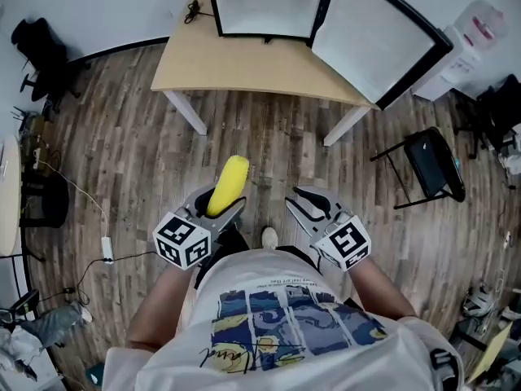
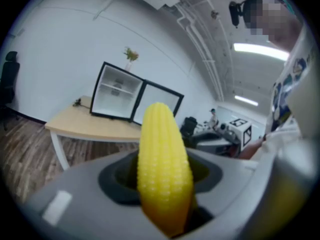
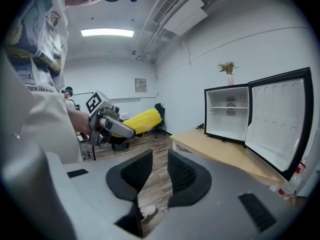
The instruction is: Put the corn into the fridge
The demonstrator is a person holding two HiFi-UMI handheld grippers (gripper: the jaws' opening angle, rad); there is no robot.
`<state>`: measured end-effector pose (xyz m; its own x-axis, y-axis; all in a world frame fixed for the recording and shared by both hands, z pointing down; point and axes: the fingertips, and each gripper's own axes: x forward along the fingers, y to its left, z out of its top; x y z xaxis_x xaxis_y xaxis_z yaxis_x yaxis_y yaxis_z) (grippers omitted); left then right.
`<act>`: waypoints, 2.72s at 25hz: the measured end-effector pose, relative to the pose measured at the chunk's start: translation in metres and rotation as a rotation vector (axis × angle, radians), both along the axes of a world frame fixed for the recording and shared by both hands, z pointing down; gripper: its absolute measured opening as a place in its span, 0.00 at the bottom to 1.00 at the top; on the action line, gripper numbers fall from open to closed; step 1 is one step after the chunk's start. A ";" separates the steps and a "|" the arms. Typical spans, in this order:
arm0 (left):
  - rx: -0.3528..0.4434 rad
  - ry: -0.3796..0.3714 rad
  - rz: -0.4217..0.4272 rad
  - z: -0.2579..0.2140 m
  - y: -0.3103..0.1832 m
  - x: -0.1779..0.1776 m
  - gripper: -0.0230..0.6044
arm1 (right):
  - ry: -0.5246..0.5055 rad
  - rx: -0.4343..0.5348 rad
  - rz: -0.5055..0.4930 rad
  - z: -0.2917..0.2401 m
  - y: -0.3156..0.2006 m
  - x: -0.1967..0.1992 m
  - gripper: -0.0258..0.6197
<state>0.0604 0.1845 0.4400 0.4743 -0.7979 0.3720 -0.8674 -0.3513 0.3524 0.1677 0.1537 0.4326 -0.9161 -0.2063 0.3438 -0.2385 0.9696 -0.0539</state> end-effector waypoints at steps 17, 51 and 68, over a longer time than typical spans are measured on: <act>0.011 -0.089 0.200 0.028 -0.230 -0.133 0.41 | 0.058 -0.003 0.228 -0.008 -0.173 -0.128 0.08; -0.140 -0.383 -0.020 0.164 -0.700 -0.168 0.41 | 0.087 -0.107 0.386 -0.010 -0.413 -0.027 0.08; -0.237 -0.442 -0.039 0.192 -0.749 -0.178 0.42 | 0.108 -0.135 0.369 -0.007 -0.449 -0.002 0.08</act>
